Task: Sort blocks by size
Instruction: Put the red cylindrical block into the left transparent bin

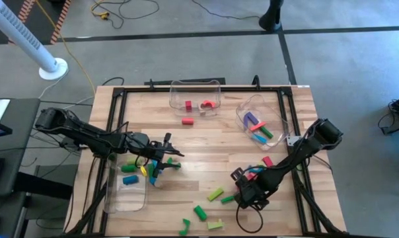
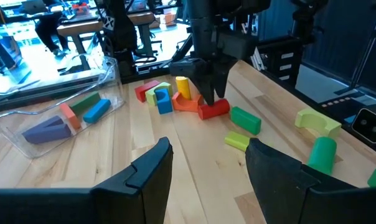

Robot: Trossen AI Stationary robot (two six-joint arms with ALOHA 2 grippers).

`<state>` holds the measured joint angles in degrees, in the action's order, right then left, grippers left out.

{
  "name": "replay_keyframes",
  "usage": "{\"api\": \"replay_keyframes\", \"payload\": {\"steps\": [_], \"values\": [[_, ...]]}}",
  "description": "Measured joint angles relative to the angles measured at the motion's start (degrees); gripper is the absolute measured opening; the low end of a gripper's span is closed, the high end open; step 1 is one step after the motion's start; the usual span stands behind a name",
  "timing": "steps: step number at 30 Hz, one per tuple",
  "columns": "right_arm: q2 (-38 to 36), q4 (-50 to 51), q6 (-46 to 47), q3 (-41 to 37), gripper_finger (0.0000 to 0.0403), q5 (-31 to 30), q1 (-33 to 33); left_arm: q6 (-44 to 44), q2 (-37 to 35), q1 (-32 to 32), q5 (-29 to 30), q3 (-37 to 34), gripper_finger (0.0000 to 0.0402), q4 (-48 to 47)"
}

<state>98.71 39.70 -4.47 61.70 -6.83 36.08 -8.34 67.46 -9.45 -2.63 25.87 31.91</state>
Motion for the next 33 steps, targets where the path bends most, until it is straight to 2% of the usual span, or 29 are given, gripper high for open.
{"api": "replay_keyframes", "payload": {"steps": [11, 26, 33], "values": [[0.00, -6.35, -1.13, -3.81, 0.0207, -0.78, -1.51, -0.48, 0.00, 0.00, 0.02, 0.00, 0.0194, -0.08], [-0.04, -5.70, 6.11, -5.95, 0.0175, -0.87, -1.78, -0.07, 0.02, 0.00, 0.00, 0.00, 0.0194, -0.80], [-0.02, -8.75, 10.77, -6.02, 0.0168, -3.59, -2.59, 0.44, 0.02, 0.00, 0.00, 0.00, 0.0194, -0.80]]}}
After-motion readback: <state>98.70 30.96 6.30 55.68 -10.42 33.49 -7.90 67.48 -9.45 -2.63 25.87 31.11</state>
